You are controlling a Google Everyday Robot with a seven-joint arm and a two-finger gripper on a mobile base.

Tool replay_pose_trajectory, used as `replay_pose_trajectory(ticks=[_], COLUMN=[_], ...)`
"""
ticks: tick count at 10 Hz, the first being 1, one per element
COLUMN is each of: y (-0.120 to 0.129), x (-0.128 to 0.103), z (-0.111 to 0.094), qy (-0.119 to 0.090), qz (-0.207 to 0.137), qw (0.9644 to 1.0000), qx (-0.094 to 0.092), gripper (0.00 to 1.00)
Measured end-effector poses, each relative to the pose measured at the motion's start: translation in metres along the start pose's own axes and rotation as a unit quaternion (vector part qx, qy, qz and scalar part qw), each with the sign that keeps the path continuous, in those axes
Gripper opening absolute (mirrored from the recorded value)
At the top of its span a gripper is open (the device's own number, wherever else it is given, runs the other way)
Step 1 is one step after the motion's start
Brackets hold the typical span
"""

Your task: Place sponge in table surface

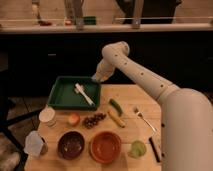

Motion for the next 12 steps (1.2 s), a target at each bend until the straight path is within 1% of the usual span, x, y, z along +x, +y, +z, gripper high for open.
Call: replay_pose_trajectory(ticks=[1, 2, 3, 6, 7, 9, 12], y=[0.014, 0.024, 0.039, 0.078, 0.096, 0.119, 0.142], x=[0.002, 0.003, 0.004, 0.007, 0.008, 0.009, 0.011], z=[-0.009, -0.014, -0.021, -0.035, -0.040, -0.045, -0.042], qy=[0.013, 0.019, 0.027, 0.044, 0.049, 0.058, 0.059], qz=[0.019, 0.029, 0.046, 0.085, 0.103, 0.128, 0.159], qw=[0.9997, 0.9994, 0.9986, 0.9954, 0.9934, 0.9900, 0.9853], qx=[0.000, -0.001, -0.002, -0.008, -0.011, -0.015, -0.020], gripper=[0.00, 0.00, 0.00, 0.00, 0.00, 0.00, 0.00])
